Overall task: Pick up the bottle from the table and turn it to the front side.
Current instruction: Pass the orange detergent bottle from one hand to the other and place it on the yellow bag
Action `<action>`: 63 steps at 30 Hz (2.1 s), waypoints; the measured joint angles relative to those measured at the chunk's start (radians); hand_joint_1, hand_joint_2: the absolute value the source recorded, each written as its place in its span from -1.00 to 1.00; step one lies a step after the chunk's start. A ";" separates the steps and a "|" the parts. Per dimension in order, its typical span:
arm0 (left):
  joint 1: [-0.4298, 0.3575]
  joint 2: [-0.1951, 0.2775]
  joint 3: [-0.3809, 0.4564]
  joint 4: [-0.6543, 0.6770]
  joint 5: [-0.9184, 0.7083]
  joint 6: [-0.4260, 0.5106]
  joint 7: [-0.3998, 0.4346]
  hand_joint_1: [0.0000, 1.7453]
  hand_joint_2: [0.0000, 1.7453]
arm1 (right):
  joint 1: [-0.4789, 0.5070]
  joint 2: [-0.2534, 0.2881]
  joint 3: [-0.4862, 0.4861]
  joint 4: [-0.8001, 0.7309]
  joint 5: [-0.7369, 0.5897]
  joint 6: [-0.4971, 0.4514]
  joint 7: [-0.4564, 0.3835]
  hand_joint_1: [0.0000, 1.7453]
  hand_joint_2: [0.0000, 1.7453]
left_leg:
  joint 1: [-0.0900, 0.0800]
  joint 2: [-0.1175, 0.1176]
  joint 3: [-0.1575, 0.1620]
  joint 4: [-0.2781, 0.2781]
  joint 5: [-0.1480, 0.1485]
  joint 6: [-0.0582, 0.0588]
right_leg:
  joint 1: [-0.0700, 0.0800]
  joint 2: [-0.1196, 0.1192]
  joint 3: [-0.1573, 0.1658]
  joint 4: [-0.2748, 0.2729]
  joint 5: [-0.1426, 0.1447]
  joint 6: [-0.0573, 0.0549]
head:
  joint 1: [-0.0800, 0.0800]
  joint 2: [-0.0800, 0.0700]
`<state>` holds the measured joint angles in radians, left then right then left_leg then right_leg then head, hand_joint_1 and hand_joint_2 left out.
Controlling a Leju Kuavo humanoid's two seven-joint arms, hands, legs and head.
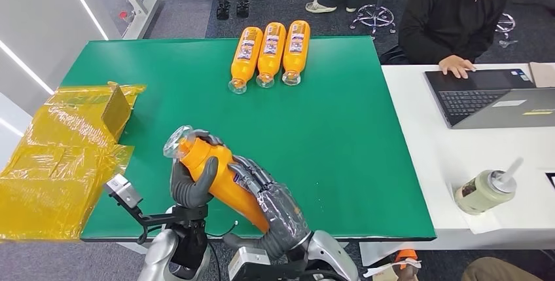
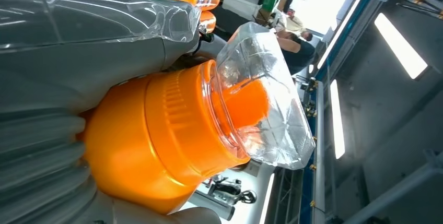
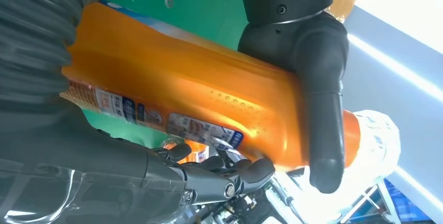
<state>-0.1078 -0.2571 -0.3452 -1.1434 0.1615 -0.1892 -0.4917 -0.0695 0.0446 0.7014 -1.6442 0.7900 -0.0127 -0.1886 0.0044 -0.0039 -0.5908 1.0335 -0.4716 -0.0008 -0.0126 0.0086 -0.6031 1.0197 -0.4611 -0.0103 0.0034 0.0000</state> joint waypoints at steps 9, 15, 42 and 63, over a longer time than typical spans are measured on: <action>-0.003 0.007 0.001 0.005 -0.096 0.098 -0.012 1.00 1.00 | 0.007 -0.004 0.008 -0.002 -0.050 -0.067 -0.060 -1.00 1.00 | 0.000 0.000 0.000 0.000 0.000 0.000 | 0.000 0.000 0.000 0.000 0.000 0.000 | 0.000 0.000; -0.022 0.044 0.034 -0.016 -0.189 0.113 -0.003 1.00 1.00 | 0.005 -0.015 0.021 0.024 -0.084 -0.085 -0.096 -1.00 1.00 | 0.000 0.000 0.000 0.000 0.000 0.000 | 0.000 0.000 0.000 0.001 0.000 0.000 | 0.000 0.000; -0.148 0.364 0.083 -0.125 -0.832 0.392 0.100 1.00 1.00 | 0.024 -0.119 0.042 0.115 -0.156 -0.197 -0.164 -1.00 1.00 | 0.001 0.001 0.000 -0.001 0.001 -0.002 | 0.000 0.001 0.000 0.001 0.000 0.000 | 0.000 0.000; -0.252 0.470 0.101 0.420 -1.716 0.743 0.542 0.96 1.00 | 0.020 -0.145 0.042 0.113 -0.235 -0.149 -0.180 -1.00 1.00 | 0.001 0.002 0.000 -0.001 0.001 -0.002 | 0.000 0.002 -0.001 0.001 0.000 -0.001 | 0.000 0.000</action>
<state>-0.3599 0.2134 -0.2445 -0.7231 -1.5545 0.5541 0.0499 -0.0493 -0.1004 0.7437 -1.5316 0.5551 -0.1618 -0.3682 0.0053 -0.0021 -0.5904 1.0328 -0.4704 -0.0026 -0.0123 0.0104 -0.6038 1.0211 -0.4609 -0.0109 0.0035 0.0000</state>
